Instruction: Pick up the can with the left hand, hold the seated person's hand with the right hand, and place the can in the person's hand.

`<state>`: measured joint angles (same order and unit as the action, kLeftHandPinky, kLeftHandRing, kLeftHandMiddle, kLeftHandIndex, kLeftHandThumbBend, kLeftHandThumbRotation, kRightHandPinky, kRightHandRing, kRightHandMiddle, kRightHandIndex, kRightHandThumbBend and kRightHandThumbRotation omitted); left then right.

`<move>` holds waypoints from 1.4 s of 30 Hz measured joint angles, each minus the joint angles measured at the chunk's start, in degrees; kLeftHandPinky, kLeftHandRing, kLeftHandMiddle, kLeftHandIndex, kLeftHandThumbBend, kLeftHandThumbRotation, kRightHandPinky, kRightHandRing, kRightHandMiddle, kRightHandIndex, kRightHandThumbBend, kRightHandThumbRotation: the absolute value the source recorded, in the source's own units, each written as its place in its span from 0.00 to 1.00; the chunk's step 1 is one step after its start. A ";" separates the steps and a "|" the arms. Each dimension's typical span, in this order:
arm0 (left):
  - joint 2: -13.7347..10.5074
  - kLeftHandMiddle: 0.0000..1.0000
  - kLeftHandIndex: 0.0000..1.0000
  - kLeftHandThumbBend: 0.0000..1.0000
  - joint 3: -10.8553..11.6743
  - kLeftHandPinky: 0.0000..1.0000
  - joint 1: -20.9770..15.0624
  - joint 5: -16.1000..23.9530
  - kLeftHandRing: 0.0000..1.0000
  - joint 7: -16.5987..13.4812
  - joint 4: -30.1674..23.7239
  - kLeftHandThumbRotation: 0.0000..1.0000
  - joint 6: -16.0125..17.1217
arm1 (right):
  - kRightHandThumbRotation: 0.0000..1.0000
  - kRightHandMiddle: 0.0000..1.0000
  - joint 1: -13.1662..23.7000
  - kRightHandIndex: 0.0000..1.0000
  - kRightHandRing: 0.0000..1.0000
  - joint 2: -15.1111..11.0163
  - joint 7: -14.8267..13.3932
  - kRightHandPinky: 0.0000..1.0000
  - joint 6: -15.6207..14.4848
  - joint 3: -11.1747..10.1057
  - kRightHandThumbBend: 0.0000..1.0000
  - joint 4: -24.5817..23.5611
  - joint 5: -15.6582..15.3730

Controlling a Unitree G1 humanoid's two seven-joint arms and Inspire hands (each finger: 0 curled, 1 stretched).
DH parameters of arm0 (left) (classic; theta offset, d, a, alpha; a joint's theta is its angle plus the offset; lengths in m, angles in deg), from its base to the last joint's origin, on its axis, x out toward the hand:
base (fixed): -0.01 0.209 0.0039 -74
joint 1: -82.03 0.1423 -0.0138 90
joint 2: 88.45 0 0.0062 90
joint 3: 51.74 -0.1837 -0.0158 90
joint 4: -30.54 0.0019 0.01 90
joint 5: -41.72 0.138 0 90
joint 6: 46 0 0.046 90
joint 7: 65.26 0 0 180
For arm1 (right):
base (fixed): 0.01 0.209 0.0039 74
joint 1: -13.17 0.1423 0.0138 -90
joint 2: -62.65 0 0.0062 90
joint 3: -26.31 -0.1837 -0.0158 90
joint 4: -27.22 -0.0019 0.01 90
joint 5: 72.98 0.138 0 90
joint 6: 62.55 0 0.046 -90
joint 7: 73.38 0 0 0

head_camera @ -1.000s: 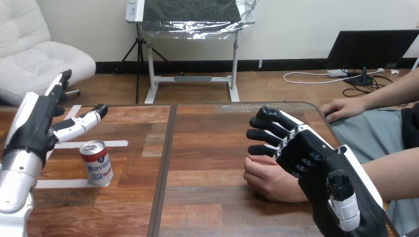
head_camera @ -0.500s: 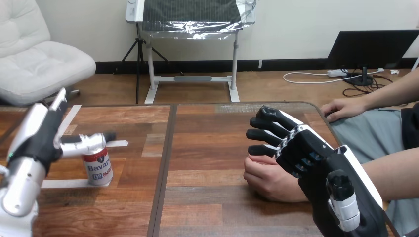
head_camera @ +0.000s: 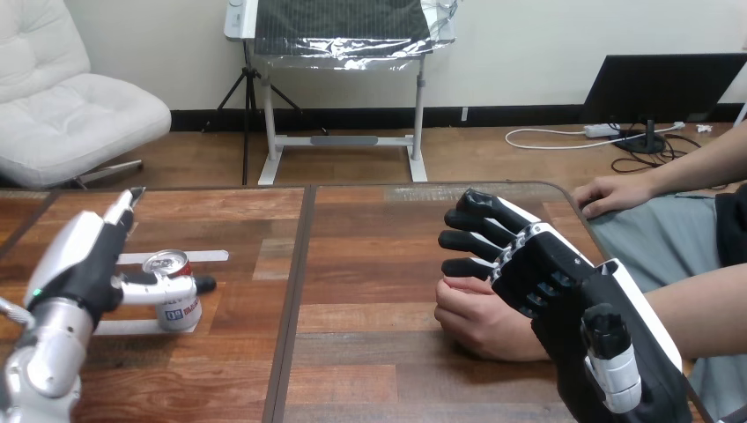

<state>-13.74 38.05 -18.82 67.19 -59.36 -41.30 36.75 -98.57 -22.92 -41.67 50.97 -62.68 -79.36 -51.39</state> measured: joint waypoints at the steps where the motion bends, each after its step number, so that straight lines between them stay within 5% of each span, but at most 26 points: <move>1: 0.00 1.00 1.00 0.94 -0.21 1.00 -0.17 0.14 1.00 0.00 0.43 0.35 0.00 | 0.89 0.86 0.00 0.86 0.83 0.00 0.00 0.77 0.00 0.00 0.94 0.00 0.00; 42: -0.01 0.99 0.97 0.91 -5.08 1.00 -5.55 3.21 0.99 0.58 6.82 0.40 -3.98 | 0.87 0.86 -0.04 0.86 0.83 -0.02 0.19 0.77 0.00 0.00 0.95 0.00 0.03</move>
<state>-13.75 32.97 -24.37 70.40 -58.78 -34.47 32.78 -98.61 -22.94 -41.47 50.97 -62.68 -79.36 -51.36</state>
